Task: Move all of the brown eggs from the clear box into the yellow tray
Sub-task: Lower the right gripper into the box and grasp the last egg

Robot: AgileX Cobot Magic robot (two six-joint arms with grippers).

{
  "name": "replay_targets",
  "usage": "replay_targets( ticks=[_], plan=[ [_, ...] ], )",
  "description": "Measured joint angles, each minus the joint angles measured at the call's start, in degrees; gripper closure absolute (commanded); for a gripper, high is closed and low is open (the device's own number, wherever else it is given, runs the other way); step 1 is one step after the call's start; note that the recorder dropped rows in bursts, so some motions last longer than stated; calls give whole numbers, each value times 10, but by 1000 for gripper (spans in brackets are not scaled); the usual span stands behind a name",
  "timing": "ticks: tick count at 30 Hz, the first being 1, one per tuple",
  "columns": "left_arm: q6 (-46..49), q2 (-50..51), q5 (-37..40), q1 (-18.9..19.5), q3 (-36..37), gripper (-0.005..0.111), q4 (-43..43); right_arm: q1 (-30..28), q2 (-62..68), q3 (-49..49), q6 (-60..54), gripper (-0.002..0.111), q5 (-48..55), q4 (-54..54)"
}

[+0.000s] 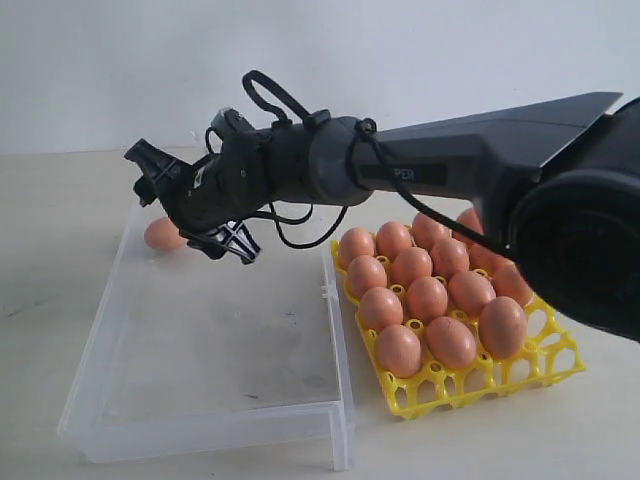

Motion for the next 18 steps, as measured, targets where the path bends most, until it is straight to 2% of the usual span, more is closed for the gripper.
replay_targets(
  ticks=[5,18],
  plan=[
    [0,0,0,0,0,107,0,0,30,-42,75,41,-5,-49],
    [0,0,0,0,0,107,0,0,94,-112,118,41,24,-71]
  ],
)
